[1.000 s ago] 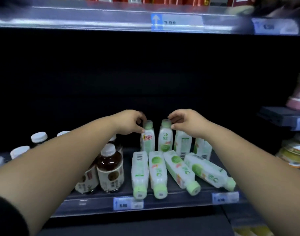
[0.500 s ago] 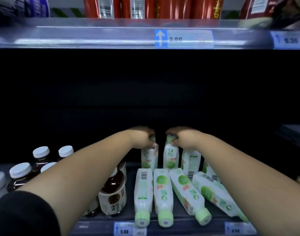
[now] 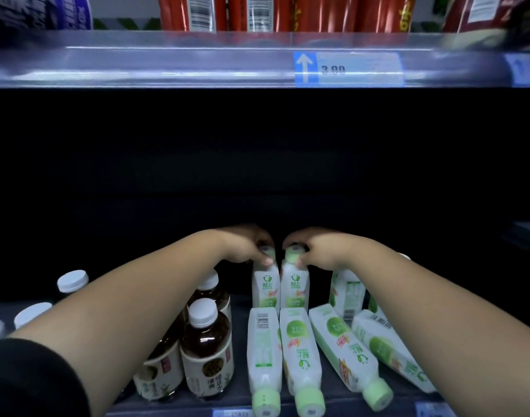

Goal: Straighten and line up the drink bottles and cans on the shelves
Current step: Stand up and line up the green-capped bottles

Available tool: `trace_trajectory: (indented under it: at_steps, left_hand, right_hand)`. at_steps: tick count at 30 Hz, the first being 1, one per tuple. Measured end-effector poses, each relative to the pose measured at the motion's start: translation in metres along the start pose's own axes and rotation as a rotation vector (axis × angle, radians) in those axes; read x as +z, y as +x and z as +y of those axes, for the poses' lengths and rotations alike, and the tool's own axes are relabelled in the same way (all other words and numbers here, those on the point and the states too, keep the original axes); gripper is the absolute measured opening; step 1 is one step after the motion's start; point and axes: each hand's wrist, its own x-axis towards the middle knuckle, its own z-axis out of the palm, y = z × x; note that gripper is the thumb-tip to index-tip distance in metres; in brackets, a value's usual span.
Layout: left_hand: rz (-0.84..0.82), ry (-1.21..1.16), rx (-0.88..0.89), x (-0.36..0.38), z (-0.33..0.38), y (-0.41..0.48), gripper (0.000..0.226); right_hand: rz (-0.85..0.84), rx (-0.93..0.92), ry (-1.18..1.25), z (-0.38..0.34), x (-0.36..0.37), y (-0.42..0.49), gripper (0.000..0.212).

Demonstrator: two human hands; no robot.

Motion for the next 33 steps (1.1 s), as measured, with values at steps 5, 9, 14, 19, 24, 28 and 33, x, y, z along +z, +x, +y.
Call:
trace_trajectory:
  at_steps: [5, 9, 14, 19, 24, 28, 33]
  left_hand:
    - [0.020, 0.067, -0.021, 0.002, 0.006, -0.002, 0.051]
    - [0.043, 0.076, -0.009, 0.000, 0.027, -0.003, 0.064]
    - [0.165, 0.064, 0.113, 0.007, 0.072, 0.007, 0.059]
    - [0.107, 0.062, 0.220, 0.031, 0.119, 0.027, 0.056]
    - [0.112, 0.159, 0.244, 0.047, 0.140, 0.042, 0.053]
    - [0.184, 0.247, 0.128, 0.048, 0.141, 0.041, 0.062]
    - [0.419, 0.054, 0.123, 0.045, 0.137, -0.001, 0.062]
  right_hand:
    - [-0.006, 0.002, 0.027, 0.001, -0.001, -0.002, 0.051]
    - [-0.029, 0.045, 0.112, 0.016, -0.009, -0.015, 0.067]
    - [0.055, 0.140, 0.108, 0.071, -0.026, -0.050, 0.059]
    - [0.065, 0.197, 0.114, 0.115, -0.030, -0.084, 0.065]
    - [0.101, 0.167, 0.069, 0.131, -0.022, -0.094, 0.065]
    - [0.232, 0.133, 0.050, 0.123, -0.018, -0.099, 0.060]
    - [0.493, -0.042, 0.162, 0.095, 0.005, -0.116, 0.049]
